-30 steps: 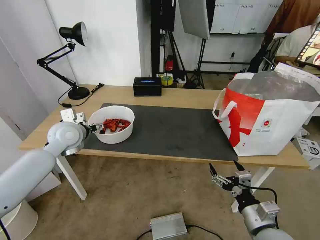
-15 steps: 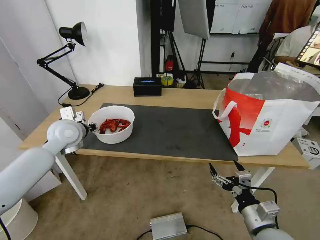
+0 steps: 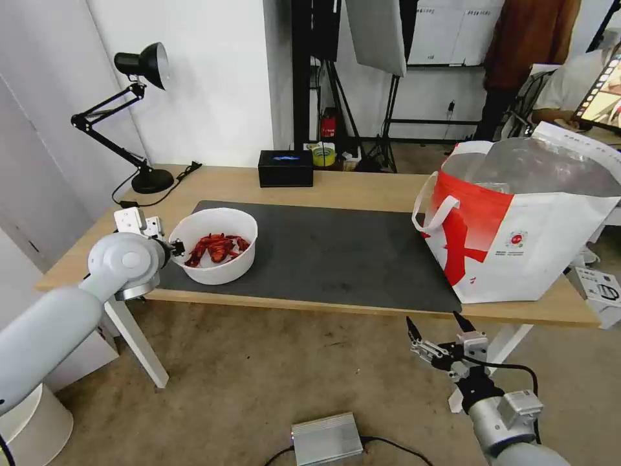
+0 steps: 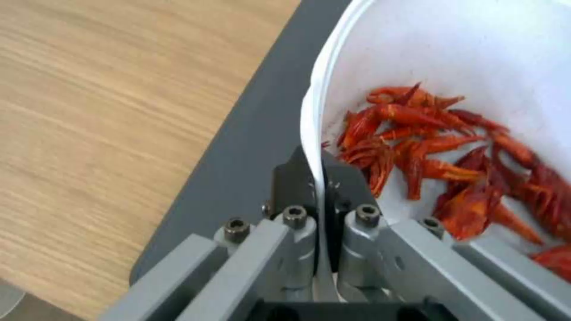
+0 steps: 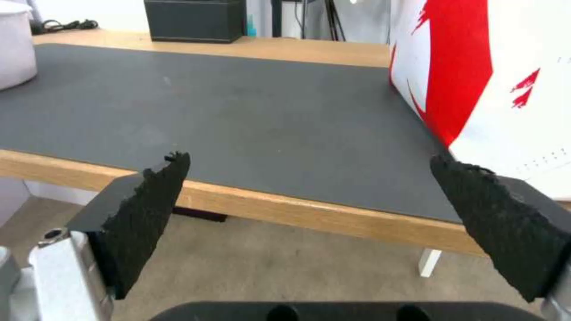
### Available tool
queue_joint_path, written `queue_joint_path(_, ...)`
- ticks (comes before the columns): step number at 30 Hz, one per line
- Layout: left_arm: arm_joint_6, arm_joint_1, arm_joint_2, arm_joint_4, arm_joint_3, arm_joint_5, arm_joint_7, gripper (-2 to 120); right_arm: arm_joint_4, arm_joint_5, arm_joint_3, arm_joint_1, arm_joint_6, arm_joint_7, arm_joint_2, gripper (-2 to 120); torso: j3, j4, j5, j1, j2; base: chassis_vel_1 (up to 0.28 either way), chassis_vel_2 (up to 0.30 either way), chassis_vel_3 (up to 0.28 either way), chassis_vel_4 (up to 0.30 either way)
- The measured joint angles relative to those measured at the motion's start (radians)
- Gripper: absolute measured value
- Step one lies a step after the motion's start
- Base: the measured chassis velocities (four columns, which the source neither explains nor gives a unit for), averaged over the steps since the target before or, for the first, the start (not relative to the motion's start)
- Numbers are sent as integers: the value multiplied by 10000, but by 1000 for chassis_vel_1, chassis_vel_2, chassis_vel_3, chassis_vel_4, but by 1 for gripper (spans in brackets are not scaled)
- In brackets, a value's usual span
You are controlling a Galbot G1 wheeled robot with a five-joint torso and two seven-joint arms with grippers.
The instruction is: Pick up the trash from the table and place it into the takeout bag.
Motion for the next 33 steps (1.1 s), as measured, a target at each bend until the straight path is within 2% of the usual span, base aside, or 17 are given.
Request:
queue_joint_path(10,-83,-948,-11,-351,159,-592,-235,0,0,0,0,0,0,0,1,100,1,-1,0,1,0,0,0,0,0)
queue_joint_path(18,-200,-2244,25,-845,654,-1525,-563,0,0,0,0,0,0,0,0,100,0,-1,2,0,0,0,0,0,0)
queue_joint_path(24,-239,-2719,-87,-1216,932,-2015,-817,0,0,0,0,0,0,0,0,100,0,0,1,0,0,0,0,0,0)
queue_joint_path(27,-438,-3372,-358,-1540,1381,-2531,-1108,0,0,0,0,0,0,0,0,100,1,-1,2,0,2,0,0,0,0)
queue_joint_path(33,-598,-4478,-814,-1592,2114,-2965,-1300,0,0,0,0,0,0,0,0,100,0,-1,2,0,1,0,0,0,0)
